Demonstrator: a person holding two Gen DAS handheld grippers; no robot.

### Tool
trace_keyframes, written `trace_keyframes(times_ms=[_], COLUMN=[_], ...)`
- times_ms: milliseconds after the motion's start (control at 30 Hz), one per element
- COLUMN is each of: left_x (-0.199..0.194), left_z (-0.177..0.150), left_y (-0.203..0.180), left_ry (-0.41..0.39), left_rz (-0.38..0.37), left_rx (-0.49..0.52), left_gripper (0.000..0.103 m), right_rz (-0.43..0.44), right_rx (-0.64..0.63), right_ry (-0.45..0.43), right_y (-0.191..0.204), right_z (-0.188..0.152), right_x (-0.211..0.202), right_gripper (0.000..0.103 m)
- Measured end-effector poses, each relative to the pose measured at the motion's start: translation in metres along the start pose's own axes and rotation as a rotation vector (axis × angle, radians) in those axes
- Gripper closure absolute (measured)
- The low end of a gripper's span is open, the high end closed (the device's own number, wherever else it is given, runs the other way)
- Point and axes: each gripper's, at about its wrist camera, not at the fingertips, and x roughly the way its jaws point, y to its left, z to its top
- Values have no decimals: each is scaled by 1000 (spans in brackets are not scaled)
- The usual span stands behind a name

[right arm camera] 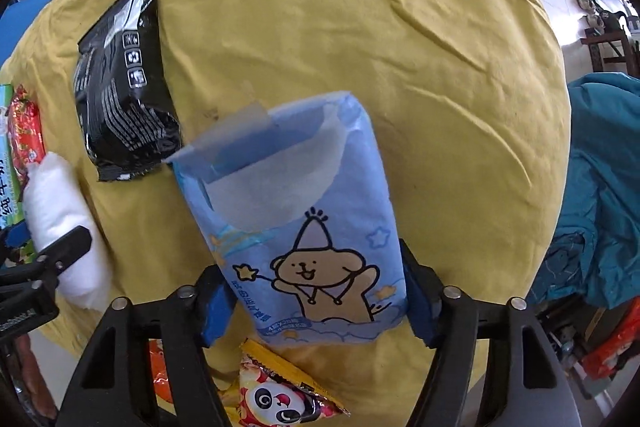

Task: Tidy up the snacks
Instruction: 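Lift both packs and carry them over the cardboard box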

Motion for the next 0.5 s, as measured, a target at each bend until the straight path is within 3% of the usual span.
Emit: trace_keyframes(times_ms=[100,167,333,433,500], left_x=[-11,-9,14,17,12], left_z=[7,9,7,2,-4], left_y=[10,22,46,53,58], left_ry=[26,23,10,1,-9], left_rz=[14,-9,0,13,-4], left_rx=[0,-30,-71,-86,-93], left_gripper=[9,1,0,18,24], right_rz=[27,39,45,38,30], right_rx=[-3,-6,13,14,15], right_ry=[-5,1,5,2,-1], right_y=[1,8,5,4,5], right_z=[-9,-17,-16,-14,-15], right_x=[0,-1,-13,-10,-10], right_gripper=[31,31,31,32,38])
